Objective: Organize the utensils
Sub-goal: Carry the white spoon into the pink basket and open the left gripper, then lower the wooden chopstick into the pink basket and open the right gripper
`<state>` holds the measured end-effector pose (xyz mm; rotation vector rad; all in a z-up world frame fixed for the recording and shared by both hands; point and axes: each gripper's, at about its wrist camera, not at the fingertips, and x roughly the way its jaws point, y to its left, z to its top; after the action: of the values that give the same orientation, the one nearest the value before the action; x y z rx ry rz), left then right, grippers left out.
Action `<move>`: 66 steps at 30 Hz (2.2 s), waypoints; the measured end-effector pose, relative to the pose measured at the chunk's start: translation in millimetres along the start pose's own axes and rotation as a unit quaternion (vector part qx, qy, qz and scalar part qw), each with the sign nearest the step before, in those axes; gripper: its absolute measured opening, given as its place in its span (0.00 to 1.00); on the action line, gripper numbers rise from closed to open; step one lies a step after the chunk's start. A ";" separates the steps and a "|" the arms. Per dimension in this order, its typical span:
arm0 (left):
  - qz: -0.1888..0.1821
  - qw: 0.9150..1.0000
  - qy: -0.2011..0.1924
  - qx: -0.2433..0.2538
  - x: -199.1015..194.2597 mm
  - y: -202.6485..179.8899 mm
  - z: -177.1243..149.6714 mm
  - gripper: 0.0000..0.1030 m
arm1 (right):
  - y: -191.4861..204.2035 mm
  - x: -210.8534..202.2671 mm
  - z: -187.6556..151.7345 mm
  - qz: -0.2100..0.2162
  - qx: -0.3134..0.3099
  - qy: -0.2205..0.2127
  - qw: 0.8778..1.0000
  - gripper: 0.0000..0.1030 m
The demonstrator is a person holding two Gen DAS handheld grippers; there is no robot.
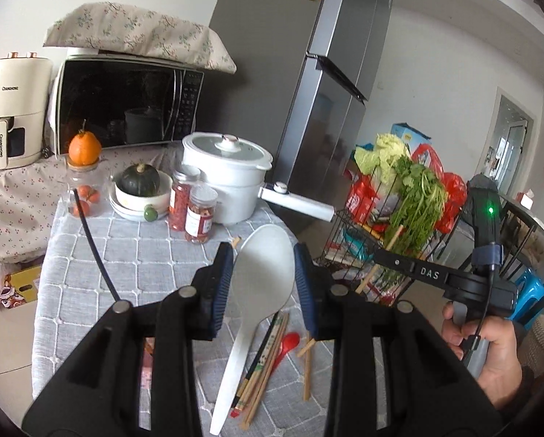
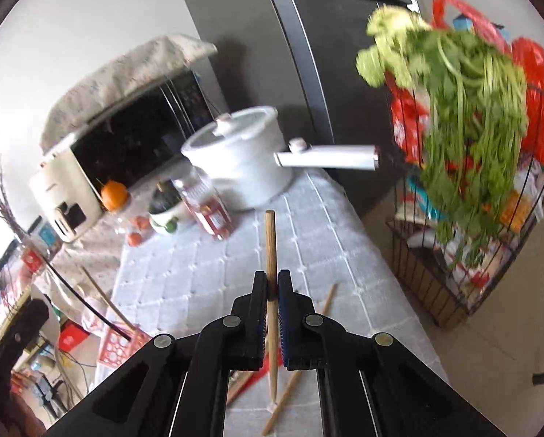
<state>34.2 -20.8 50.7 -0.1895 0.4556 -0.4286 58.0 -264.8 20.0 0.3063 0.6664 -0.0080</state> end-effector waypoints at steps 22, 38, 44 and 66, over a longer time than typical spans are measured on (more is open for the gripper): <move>0.130 0.988 -0.076 -0.020 57.3 56.0 -28.0 0.35 | 24.6 -4.5 0.5 0.047 0.005 -0.024 0.999 0.06; 0.141 0.989 0.050 -0.018 10.6 45.4 -19.5 0.76 | 54.8 -24.5 0.4 0.102 -0.025 -0.027 0.994 0.06; 0.152 0.977 0.146 -0.017 3.4 57.9 -33.2 0.82 | 78.6 -27.9 -1.1 0.130 -0.034 -0.031 0.990 0.06; 0.133 0.964 0.208 -0.097 -12.0 105.8 -58.8 0.82 | 135.2 -17.1 -6.8 0.142 -0.064 -0.056 0.986 0.06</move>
<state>35.0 74.3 -25.2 -0.2244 0.9269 -0.1563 54.6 -135.3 62.8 0.2720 0.5045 0.2867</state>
